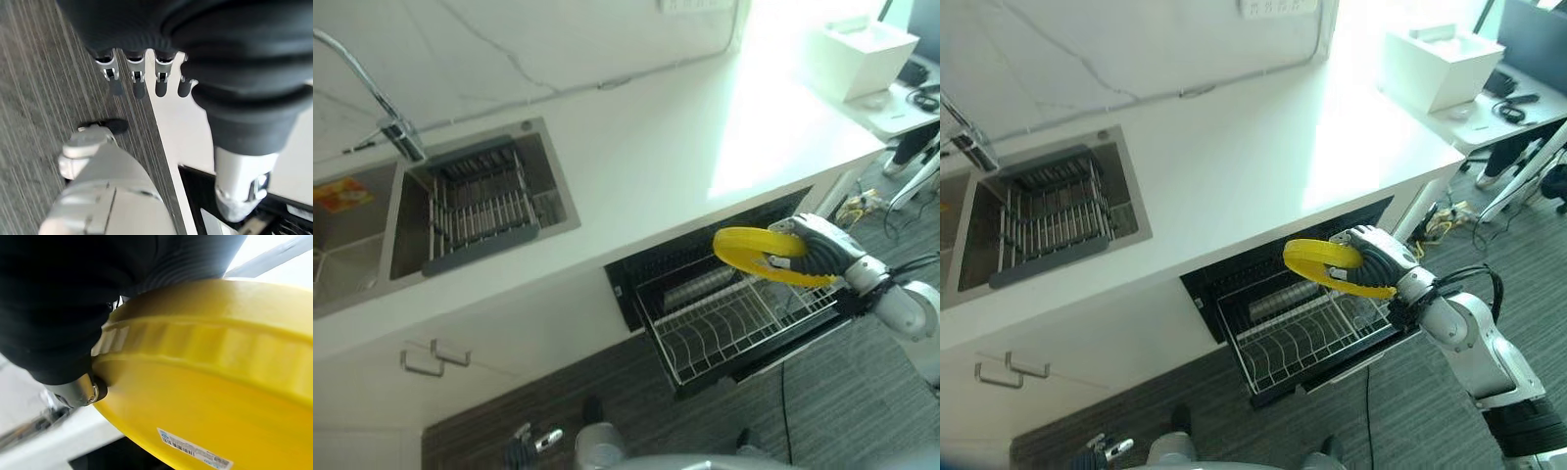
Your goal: Place the dishes in the dishwasher.
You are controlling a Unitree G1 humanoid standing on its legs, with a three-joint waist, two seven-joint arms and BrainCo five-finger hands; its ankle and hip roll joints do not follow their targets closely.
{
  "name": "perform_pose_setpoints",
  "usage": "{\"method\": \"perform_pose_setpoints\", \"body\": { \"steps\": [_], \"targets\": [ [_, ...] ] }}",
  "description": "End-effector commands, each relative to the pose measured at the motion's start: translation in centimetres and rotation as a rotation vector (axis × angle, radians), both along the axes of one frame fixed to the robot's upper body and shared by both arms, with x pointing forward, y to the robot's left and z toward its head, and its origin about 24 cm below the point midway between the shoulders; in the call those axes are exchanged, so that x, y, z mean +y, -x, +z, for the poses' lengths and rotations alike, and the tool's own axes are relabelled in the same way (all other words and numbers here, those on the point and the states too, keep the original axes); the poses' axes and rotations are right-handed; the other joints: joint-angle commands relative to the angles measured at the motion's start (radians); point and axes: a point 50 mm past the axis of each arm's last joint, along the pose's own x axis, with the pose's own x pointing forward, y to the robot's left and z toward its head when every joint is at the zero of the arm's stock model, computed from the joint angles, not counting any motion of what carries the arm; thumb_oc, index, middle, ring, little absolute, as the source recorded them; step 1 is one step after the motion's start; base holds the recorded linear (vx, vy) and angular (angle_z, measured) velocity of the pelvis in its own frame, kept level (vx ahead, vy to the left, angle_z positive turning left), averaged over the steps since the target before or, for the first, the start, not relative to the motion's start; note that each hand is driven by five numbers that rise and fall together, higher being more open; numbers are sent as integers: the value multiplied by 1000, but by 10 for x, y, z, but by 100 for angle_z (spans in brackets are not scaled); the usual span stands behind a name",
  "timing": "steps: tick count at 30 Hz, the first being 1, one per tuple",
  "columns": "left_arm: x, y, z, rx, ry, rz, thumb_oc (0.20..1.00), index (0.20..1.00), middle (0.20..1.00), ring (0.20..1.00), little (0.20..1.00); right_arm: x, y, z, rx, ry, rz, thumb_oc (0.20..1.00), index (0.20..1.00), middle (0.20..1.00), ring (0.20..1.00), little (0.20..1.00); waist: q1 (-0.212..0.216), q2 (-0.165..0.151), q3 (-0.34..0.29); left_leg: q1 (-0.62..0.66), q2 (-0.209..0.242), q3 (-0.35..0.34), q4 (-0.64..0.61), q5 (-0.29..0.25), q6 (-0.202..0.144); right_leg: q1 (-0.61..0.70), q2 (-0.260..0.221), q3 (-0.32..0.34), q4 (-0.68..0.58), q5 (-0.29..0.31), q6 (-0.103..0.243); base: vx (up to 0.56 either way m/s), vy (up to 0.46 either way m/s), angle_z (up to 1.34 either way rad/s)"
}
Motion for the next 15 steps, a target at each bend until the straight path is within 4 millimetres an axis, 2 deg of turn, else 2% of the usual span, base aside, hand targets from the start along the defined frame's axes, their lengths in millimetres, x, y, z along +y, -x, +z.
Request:
{"method": "perform_pose_setpoints", "body": {
  "steps": [1,8,15],
  "targets": [
    [28,-18,16,-69,-59,37,1000,1000,1000,1000,1000,11,-7,39,-207,7,63,200,200,200,200,200,24,-22,14,8,1,-57,119,-68,-13,-15,-19,22,200,-132,-33,-10,10,5],
    [28,-26,20,-94,-53,27,1000,1000,1000,1000,1000,14,-17,25,-163,88,62,200,200,200,200,200,29,-19,39,-10,4,-64,165,-89,-9,-45,-33,27,256,-147,-29,-5,8,3],
    [32,-34,25,-112,-65,15,1000,1000,1000,1000,1000,10,-29,1,-148,152,5,200,200,200,200,200,40,-16,52,-14,10,-71,182,-91,-9,-60,-50,24,292,-155,-23,-1,-2,2]
  ]
}}
